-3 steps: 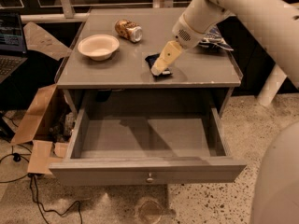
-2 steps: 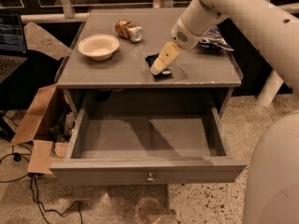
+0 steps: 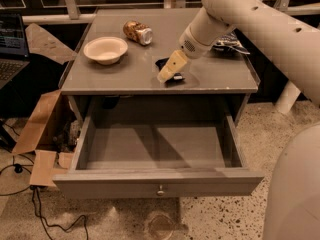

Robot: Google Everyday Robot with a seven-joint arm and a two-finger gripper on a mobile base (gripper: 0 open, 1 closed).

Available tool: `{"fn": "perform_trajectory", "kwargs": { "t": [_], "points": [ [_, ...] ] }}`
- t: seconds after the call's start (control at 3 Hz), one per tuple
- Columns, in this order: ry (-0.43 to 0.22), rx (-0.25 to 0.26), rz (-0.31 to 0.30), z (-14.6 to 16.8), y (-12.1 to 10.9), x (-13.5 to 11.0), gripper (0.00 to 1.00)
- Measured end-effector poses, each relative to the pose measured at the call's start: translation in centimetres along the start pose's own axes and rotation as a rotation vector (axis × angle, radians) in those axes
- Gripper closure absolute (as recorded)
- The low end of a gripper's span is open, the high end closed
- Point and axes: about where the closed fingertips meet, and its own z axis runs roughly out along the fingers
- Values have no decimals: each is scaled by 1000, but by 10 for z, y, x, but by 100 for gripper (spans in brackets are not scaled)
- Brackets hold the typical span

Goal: Place rxbar blueberry into top drawer

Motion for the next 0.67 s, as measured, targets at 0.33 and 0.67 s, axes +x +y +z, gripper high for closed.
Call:
{"fn": "perform_trajectory", "kwargs": {
  "t": [0.33, 0.67],
  "points": [
    [8, -28, 24, 15, 10, 6, 0],
    [16, -68, 35, 28, 22, 8, 0]
  ]
}}
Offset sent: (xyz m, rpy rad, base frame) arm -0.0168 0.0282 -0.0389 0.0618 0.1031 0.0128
